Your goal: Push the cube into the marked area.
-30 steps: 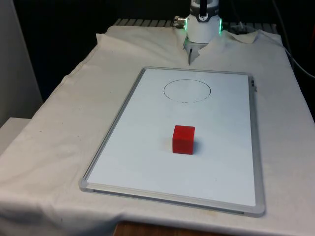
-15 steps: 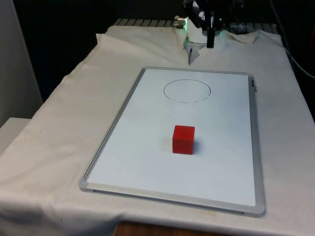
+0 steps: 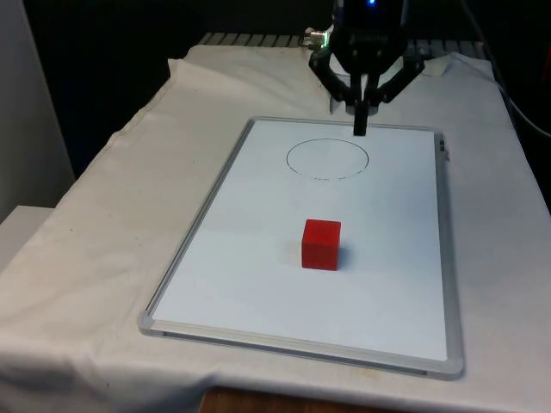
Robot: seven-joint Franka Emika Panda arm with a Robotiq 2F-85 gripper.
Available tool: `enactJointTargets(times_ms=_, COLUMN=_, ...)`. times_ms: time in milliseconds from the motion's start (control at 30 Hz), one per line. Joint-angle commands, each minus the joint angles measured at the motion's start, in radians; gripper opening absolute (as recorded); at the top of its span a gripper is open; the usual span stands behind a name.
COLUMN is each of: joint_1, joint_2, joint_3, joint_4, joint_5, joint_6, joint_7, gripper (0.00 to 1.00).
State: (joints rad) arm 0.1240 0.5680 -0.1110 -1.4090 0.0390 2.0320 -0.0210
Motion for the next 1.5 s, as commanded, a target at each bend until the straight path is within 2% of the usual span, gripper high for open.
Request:
enactJointTargets(times_ms=0, joint_1=-0.002, joint_2=0.012, joint_3=-0.002, joint_4=0.011, joint_5=0.000, joint_6=0.003, joint_7=-0.004, gripper=0.00)
enactJointTargets(times_ms=33, joint_1=-0.005, joint_2=0.023, joint_3=-0.004, joint_4=0.021, joint_5=0.000, joint_6=0.006, joint_7=-0.008, gripper=0.00)
enactJointTargets(times_ms=67, joint_1=-0.018, joint_2=0.041, joint_3=-0.003, joint_4=0.036, joint_5=0.010, joint_6=0.016, joint_7=-0.024, gripper=0.00)
enactJointTargets(times_ms=100, joint_1=-0.024, joint_2=0.058, joint_3=-0.006, joint_4=0.050, joint_5=0.015, joint_6=0.025, joint_7=-0.034, gripper=0.00)
enactJointTargets(times_ms=233, joint_1=-0.034, joint_2=0.091, joint_3=-0.016, joint_4=0.070, joint_5=0.027, joint_6=0.049, joint_7=-0.057, gripper=0.00)
enactJointTargets(times_ms=300, joint_1=-0.044, joint_2=0.117, joint_3=-0.022, joint_4=0.088, joint_5=0.033, joint_6=0.067, joint_7=-0.074, gripper=0.00)
enactJointTargets(times_ms=333, joint_1=-0.035, joint_2=0.106, joint_3=-0.027, joint_4=0.077, joint_5=0.026, joint_6=0.066, joint_7=-0.065, gripper=0.00)
enactJointTargets(times_ms=367, joint_1=-0.046, joint_2=0.125, joint_3=-0.025, joint_4=0.094, joint_5=0.036, joint_6=0.073, joint_7=-0.079, gripper=0.00)
enactJointTargets(times_ms=500, joint_1=-0.049, joint_2=0.162, joint_3=-0.031, joint_4=0.128, joint_5=0.044, joint_6=0.091, joint_7=-0.091, gripper=0.00)
enactJointTargets(times_ms=633, joint_1=-0.050, joint_2=0.204, joint_3=-0.031, joint_4=0.171, joint_5=0.042, joint_6=0.106, joint_7=-0.093, gripper=0.00)
enactJointTargets(times_ms=667, joint_1=-0.047, joint_2=0.208, joint_3=-0.035, joint_4=0.175, joint_5=0.039, joint_6=0.110, joint_7=-0.088, gripper=0.00)
enactJointTargets(times_ms=700, joint_1=-0.051, joint_2=0.225, joint_3=-0.031, joint_4=0.192, joint_5=0.043, joint_6=0.116, joint_7=-0.094, gripper=0.00)
enactJointTargets(times_ms=967, joint_1=-0.048, joint_2=0.315, joint_3=-0.022, joint_4=0.280, joint_5=0.051, joint_6=0.124, joint_7=-0.085, gripper=0.00)
enactJointTargets(times_ms=1000, joint_1=-0.047, joint_2=0.299, joint_3=-0.027, joint_4=0.266, joint_5=0.046, joint_6=0.128, joint_7=-0.087, gripper=0.00)
enactJointTargets(times_ms=1033, joint_1=-0.048, joint_2=0.326, joint_3=-0.022, joint_4=0.288, joint_5=0.052, joint_6=0.126, joint_7=-0.084, gripper=0.00)
enactJointTargets(times_ms=1233, joint_1=-0.046, joint_2=0.391, joint_3=-0.020, joint_4=0.342, joint_5=0.060, joint_6=0.130, joint_7=-0.082, gripper=0.00)
enactJointTargets(times_ms=1333, joint_1=-0.048, joint_2=0.412, joint_3=-0.019, joint_4=0.353, joint_5=0.064, joint_6=0.134, joint_7=-0.084, gripper=0.00)
enactJointTargets(times_ms=1367, joint_1=-0.044, joint_2=0.404, joint_3=-0.024, joint_4=0.348, joint_5=0.058, joint_6=0.130, joint_7=-0.082, gripper=0.00)
enactJointTargets(times_ms=1400, joint_1=-0.048, joint_2=0.417, joint_3=-0.019, joint_4=0.353, joint_5=0.065, joint_6=0.135, joint_7=-0.085, gripper=0.00)
enactJointTargets(times_ms=1467, joint_1=-0.048, joint_2=0.429, joint_3=-0.019, joint_4=0.353, joint_5=0.065, joint_6=0.135, joint_7=-0.085, gripper=0.00)
